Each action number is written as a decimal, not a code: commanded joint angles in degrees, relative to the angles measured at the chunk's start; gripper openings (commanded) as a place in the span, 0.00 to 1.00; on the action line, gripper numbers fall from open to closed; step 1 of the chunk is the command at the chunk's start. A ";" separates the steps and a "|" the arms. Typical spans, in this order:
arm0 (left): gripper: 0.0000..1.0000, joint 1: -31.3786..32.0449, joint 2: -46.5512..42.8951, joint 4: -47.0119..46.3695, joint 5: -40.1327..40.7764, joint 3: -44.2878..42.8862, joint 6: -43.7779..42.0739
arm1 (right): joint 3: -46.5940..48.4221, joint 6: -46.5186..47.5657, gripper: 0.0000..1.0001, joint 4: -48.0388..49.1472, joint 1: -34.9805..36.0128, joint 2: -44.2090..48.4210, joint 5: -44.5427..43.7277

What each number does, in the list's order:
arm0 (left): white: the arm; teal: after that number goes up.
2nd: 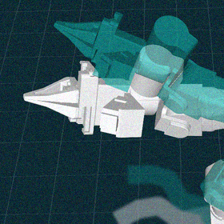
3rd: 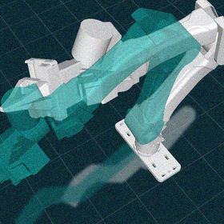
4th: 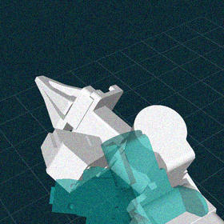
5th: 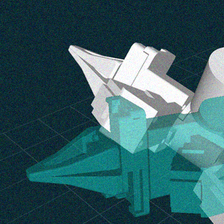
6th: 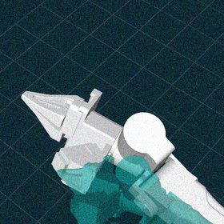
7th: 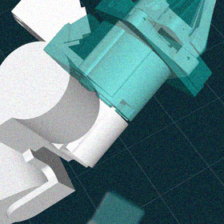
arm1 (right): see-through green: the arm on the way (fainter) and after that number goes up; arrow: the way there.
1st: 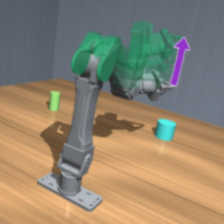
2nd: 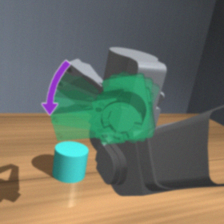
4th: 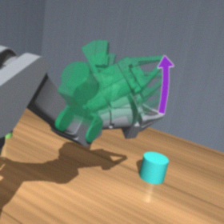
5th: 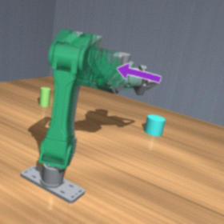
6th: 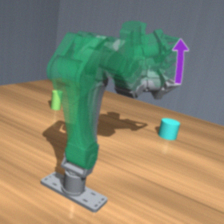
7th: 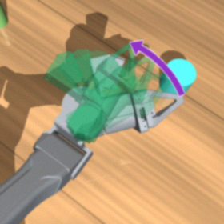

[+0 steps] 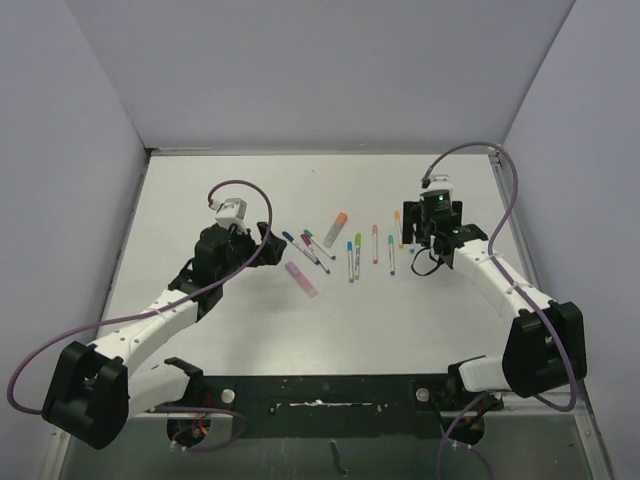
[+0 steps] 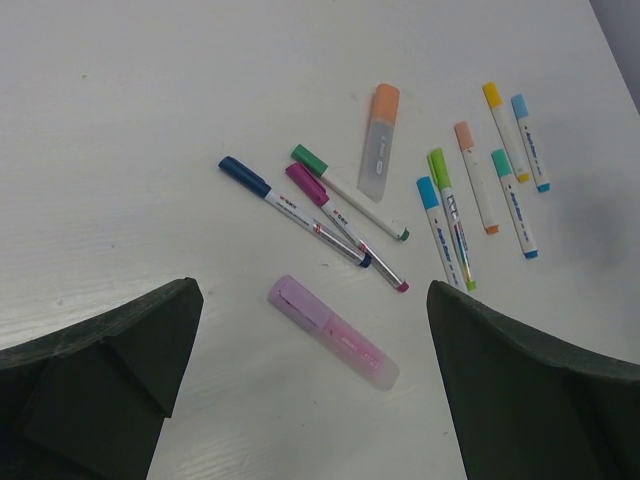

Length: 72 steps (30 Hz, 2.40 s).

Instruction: Open the pen caps

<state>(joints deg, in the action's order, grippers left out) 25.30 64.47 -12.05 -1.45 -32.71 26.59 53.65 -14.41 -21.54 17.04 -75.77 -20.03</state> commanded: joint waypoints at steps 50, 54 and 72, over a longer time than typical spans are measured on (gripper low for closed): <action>0.98 -0.34 -0.33 -2.10 -0.17 -1.00 2.22 | 25.19 1.15 0.16 -8.51 -11.00 -40.29 18.59; 0.97 -0.27 -0.33 -2.87 -0.99 -0.96 3.14 | 24.16 0.80 0.00 -7.19 -11.29 -38.77 17.66; 0.94 0.77 11.50 -22.37 -13.70 0.07 21.99 | 0.53 4.83 0.00 17.06 13.36 -3.73 25.74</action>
<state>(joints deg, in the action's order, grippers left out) 25.45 73.52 -23.81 -10.96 -32.16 44.01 57.43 -8.78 -11.00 28.27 -81.01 0.62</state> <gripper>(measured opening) 0.957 0.122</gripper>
